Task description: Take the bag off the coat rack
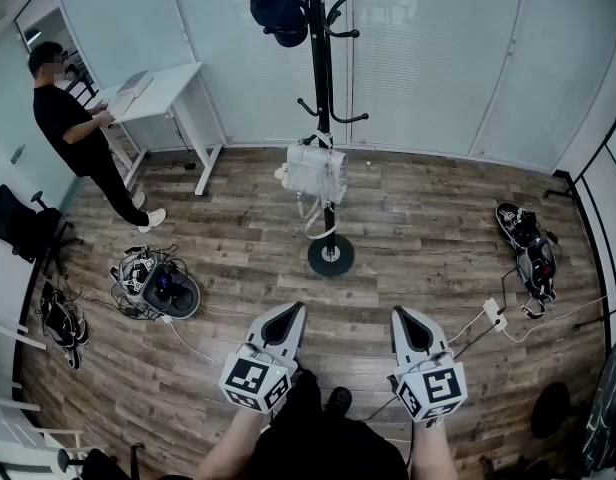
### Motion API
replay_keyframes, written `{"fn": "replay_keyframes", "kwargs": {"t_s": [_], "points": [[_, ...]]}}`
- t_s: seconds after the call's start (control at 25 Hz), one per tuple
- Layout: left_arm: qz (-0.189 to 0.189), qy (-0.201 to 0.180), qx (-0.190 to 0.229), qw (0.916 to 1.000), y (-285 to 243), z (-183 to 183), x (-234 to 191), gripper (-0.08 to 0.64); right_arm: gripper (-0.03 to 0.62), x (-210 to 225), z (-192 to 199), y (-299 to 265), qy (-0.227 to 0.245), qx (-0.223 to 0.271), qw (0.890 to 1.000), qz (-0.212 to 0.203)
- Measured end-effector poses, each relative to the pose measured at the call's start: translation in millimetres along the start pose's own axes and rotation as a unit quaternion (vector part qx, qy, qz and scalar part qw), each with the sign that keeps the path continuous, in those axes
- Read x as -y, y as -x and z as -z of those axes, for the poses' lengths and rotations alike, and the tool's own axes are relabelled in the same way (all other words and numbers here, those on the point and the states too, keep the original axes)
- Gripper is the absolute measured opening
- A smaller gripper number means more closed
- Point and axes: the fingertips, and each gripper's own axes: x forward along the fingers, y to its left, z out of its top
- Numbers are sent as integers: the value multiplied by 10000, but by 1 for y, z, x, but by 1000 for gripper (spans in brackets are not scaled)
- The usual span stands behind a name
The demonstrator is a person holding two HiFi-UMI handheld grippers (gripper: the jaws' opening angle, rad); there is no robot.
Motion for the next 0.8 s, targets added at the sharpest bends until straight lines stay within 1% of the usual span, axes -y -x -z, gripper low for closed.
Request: {"fn": "replay_keyframes", "kwargs": {"t_s": [0.36, 0.44, 0.56, 0.6, 0.68, 0.8], "points": [[-69, -74, -55, 9999, 3, 3, 3, 15, 29, 3, 6, 7, -115, -65, 9999, 6], [-97, -62, -73, 9999, 6, 4, 1, 15, 29, -3, 5, 6, -146, -46, 9997, -180], [-83, -13, -86, 9999, 6, 6, -6, 15, 29, -25, -1, 2, -114, 55, 9979, -635], [-67, 9, -86, 9999, 5, 6, -9, 15, 29, -29, -2, -1, -54, 58, 9976, -691], [-15, 52, -88, 9999, 3, 7, -15, 15, 29, -33, 0, -8, -6, 27, 9978, -658], [36, 64, -67, 10000, 4, 4, -28, 15, 31, -41, 1, -21, -108, -37, 9979, -640]]}}
